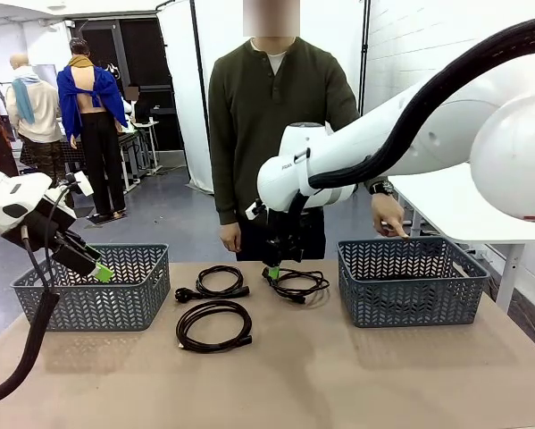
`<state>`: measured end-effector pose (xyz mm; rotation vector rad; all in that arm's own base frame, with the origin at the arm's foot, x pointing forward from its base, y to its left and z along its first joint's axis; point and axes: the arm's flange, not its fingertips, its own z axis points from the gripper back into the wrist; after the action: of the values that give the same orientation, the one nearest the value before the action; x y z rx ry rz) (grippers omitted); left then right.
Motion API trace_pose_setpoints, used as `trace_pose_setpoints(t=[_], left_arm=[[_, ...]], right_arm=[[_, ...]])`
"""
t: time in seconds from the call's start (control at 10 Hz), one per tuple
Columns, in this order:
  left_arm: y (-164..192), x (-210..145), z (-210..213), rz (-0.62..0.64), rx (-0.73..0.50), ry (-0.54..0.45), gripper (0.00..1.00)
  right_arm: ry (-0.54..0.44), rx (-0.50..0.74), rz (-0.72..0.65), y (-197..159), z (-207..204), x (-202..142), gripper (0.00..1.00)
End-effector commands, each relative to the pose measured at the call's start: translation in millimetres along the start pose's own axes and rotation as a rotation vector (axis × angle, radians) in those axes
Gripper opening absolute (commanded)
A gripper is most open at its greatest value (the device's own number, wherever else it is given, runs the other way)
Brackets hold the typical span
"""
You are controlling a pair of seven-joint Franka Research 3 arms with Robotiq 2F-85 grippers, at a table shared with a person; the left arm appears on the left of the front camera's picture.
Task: Organize the cables according to human instructions.
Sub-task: Pick up a bundle of cables and place it in the basket indicated by the human.
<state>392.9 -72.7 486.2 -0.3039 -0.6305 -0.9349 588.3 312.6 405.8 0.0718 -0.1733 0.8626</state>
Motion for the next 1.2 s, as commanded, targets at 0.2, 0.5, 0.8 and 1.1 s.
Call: trace_pose_setpoints(t=[0.2, 0.5, 0.8, 1.1], left_arm=[[3.9, -2.0, -0.1, -0.011, -0.016, -0.016, 1.00], [3.9, -2.0, -0.1, -0.011, -0.016, -0.016, 1.00], [3.9, -2.0, -0.1, -0.011, -0.016, -0.016, 1.00], [3.9, -2.0, -0.1, -0.011, -0.016, -0.016, 1.00]], right_arm=[[0.056, 0.012, -0.075, -14.4, -23.7, 32.8, 1.00], [0.072, 0.049, -0.098, -23.4, -41.3, 35.3, 1.00], [0.094, 0.057, -0.153, -31.0, -59.8, 39.1, 1.00], [0.089, 0.053, -0.191, -32.5, -76.9, 43.9, 1.00]])
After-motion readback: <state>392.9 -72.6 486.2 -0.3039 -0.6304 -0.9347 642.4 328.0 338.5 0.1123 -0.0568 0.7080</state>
